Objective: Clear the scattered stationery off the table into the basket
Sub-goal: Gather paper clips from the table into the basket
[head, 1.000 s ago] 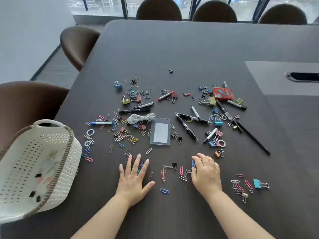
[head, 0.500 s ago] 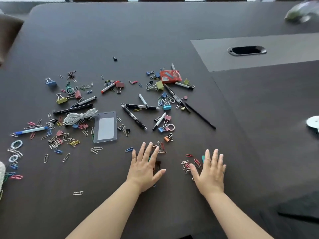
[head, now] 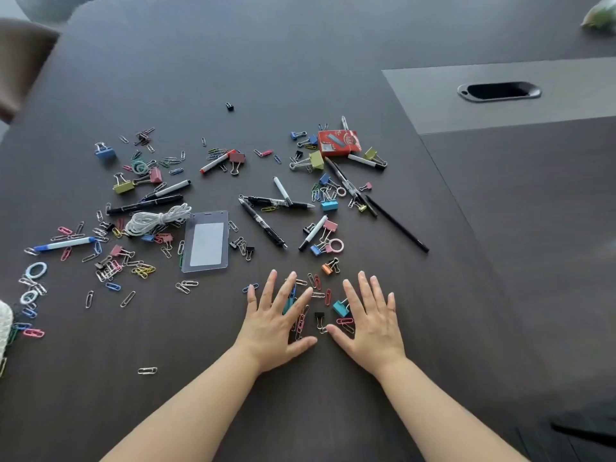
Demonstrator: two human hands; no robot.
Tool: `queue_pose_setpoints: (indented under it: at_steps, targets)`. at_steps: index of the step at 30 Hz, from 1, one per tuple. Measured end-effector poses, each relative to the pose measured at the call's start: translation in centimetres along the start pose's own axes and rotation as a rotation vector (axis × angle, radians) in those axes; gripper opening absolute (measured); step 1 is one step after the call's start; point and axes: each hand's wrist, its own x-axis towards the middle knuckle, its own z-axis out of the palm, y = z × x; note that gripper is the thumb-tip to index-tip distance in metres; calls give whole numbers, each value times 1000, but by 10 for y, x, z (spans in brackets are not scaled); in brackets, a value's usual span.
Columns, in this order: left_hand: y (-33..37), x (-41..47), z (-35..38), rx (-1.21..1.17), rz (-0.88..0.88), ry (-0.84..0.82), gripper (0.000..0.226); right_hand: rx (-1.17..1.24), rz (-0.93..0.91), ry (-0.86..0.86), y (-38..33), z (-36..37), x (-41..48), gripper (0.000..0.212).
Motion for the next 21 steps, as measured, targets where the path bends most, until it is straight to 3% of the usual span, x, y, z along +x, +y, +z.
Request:
queue_pose_setpoints:
  at_steps: [9, 13, 17, 21]
  targets:
    - [-26, 52, -13, -53, -217, 1, 73, -48, -177, -92, -1, -19, 89, 89]
    - [-30, 55, -9, -67, -194, 235, 60, -45, -230, -73, -8, -20, 109, 86]
    - [-32, 54, -1, -104, -170, 409, 37, 77, -235, 113, -9, -13, 112, 68]
    - [-32, 54, 0, -96, -171, 465, 27, 71, -257, 312, -8, -4, 110, 44]
